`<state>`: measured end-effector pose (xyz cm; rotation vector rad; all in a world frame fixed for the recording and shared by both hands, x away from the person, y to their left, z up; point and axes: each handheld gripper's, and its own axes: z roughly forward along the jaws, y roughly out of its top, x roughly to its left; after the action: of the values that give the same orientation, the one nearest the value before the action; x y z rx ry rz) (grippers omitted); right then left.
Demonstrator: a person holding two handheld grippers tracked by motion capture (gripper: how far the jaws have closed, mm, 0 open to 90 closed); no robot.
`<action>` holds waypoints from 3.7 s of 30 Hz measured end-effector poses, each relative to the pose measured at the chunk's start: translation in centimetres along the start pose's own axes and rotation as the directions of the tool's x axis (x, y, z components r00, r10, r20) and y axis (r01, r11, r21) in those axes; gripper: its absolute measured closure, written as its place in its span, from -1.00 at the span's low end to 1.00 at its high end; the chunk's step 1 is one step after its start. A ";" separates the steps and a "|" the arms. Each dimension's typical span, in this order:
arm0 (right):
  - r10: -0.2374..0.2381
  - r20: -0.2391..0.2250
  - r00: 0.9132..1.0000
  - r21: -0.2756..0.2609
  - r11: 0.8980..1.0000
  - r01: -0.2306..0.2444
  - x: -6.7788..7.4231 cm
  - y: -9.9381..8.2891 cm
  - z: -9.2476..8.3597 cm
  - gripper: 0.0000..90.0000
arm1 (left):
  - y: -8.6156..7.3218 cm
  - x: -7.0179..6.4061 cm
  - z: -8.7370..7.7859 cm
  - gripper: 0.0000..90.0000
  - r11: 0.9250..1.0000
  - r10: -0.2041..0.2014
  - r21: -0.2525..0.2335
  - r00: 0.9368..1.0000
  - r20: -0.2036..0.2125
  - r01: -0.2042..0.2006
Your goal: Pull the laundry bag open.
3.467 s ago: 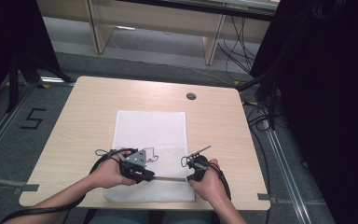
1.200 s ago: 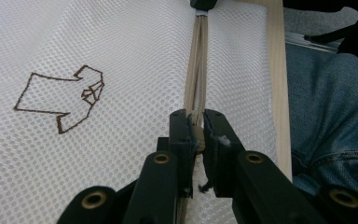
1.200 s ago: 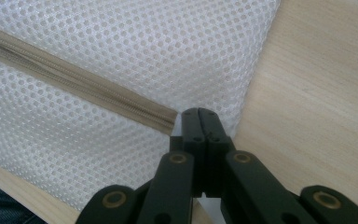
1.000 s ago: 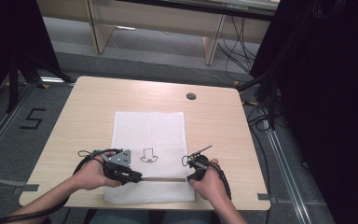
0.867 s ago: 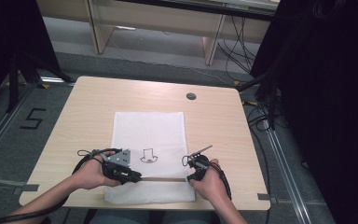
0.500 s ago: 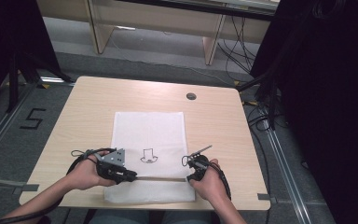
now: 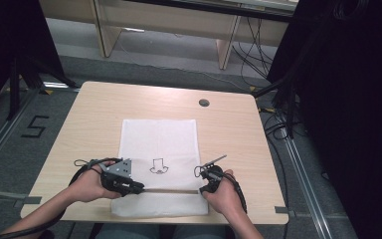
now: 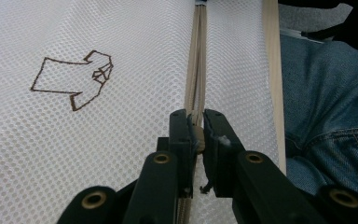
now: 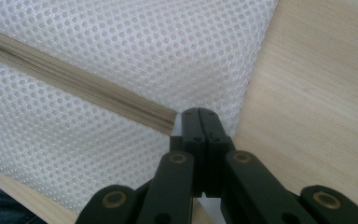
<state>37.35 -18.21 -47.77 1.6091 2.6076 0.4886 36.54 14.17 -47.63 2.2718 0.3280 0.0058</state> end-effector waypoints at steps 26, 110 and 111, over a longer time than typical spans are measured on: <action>-0.012 0.012 1.000 0.025 1.000 0.011 -0.2 0.1 0.1 1.00 | -1.1 0.5 -1.2 0.82 1.000 -0.012 0.011 1.000 0.004 0.012; 0.001 0.016 1.000 0.028 1.000 -0.001 -0.1 0.0 0.1 1.00 | -2.0 1.5 -3.5 0.82 0.998 -0.058 0.008 0.998 0.011 0.058; 0.001 0.016 1.000 0.028 1.000 -0.001 -0.1 0.0 0.1 1.00 | -2.0 1.5 -3.5 0.82 0.998 -0.059 0.008 0.998 0.013 0.059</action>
<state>37.44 -18.28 -47.84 1.6157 2.6141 0.4395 37.16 18.38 -46.99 2.2677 0.3887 -0.0405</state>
